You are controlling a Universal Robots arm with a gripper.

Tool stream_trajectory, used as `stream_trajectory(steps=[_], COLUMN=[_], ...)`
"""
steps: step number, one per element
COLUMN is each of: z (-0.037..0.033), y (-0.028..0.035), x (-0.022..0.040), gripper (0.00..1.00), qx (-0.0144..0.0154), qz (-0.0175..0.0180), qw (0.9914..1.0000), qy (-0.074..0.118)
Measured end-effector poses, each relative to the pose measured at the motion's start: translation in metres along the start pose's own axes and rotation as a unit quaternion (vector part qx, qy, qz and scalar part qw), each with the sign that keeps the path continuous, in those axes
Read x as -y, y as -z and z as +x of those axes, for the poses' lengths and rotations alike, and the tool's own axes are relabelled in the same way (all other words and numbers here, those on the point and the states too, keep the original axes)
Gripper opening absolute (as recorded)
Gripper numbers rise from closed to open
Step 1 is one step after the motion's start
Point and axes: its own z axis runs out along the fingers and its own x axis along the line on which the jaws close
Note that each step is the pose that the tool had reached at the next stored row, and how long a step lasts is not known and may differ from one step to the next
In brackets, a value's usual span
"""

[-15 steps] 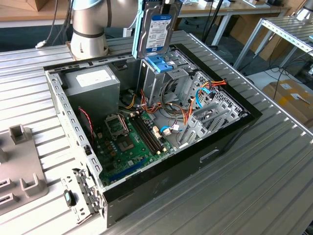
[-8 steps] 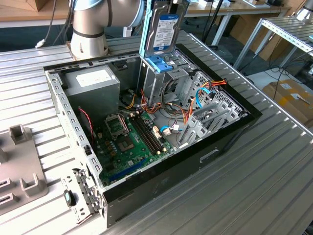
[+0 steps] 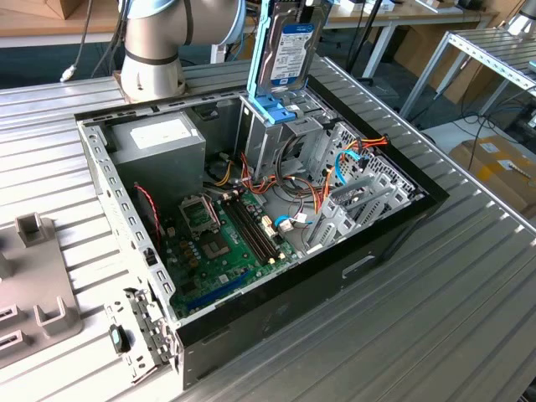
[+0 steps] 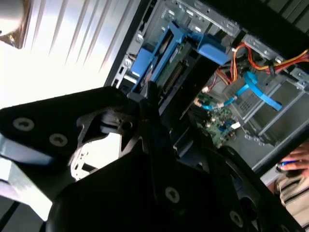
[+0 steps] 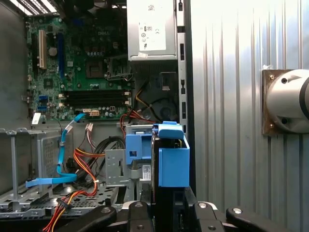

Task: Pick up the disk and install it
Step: 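Pick up the disk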

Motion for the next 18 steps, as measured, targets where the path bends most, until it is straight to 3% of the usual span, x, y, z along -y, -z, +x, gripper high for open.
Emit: stream_trajectory(steps=[11,18], z=[0.0087,0.0217], y=[0.0001,0.0001], x=[0.0005,0.0008], gripper=[0.35,0.35], qx=[-0.0017,-0.0031], qz=[0.0000,0.0001], qw=[1.00000,1.00000], qy=[0.000,0.000])
